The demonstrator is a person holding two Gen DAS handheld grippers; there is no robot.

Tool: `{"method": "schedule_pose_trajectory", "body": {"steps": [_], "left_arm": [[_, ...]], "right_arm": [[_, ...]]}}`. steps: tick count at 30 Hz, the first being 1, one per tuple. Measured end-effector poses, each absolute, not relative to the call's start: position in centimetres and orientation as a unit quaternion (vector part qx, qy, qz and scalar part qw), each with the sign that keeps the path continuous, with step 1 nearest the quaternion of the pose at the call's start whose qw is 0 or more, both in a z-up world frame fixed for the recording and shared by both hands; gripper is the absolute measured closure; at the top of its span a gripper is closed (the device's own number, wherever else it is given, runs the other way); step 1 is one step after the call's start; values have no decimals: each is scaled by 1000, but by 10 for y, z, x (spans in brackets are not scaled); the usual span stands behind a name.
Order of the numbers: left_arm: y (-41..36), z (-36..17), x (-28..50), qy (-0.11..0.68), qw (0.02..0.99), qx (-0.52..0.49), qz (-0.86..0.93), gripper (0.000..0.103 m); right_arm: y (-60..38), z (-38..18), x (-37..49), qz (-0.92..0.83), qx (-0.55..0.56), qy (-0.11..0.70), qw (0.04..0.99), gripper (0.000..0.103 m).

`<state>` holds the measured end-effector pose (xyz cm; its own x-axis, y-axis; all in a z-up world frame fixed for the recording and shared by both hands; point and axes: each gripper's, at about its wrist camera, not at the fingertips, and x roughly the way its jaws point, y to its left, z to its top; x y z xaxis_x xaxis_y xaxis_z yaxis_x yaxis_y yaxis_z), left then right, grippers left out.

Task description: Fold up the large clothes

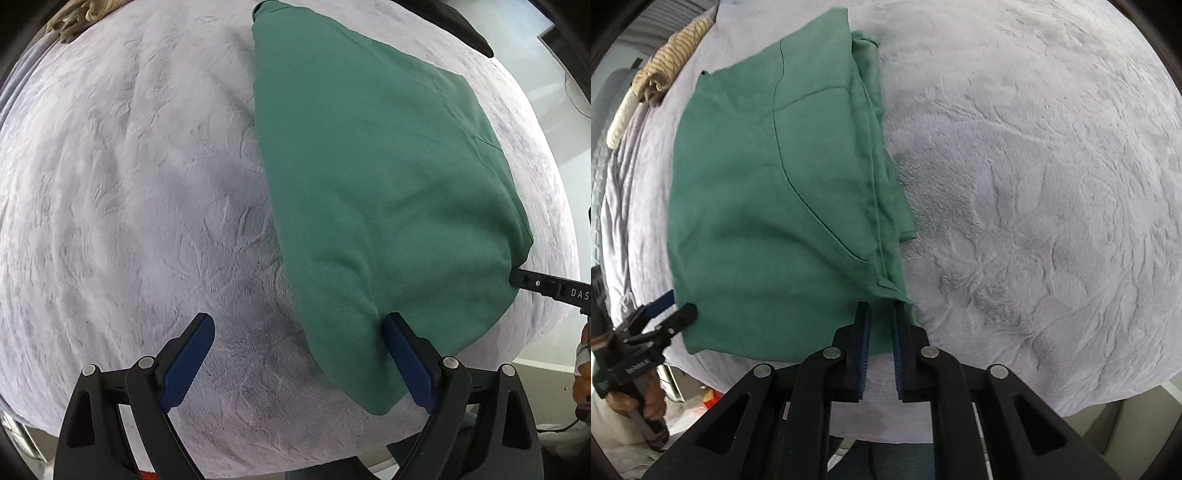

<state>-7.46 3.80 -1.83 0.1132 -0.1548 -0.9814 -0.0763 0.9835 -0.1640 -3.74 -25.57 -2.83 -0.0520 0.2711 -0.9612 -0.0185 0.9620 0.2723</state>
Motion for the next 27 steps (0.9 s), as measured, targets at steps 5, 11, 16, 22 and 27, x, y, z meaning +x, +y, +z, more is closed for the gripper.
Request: {"method": "schedule_pose_trajectory", "body": {"steps": [5, 11, 16, 22, 27], "left_arm": [[31, -19, -74, 672, 734, -93, -21, 10], [35, -24, -67, 674, 732, -98, -16, 10], [36, -20, -69, 674, 733, -90, -11, 10], [32, -19, -68, 675, 733, -84, -8, 9], [30, -19, -67, 679, 730, -79, -8, 9]], "right_arm": [[-245, -43, -29, 103, 65, 730, 672, 93], [-230, -49, -25, 101, 42, 738, 666, 93], [-242, -24, -19, 114, 54, 734, 667, 92], [-244, 22, -15, 179, 103, 678, 706, 92], [-241, 1, 1, 124, 111, 681, 713, 92]]}}
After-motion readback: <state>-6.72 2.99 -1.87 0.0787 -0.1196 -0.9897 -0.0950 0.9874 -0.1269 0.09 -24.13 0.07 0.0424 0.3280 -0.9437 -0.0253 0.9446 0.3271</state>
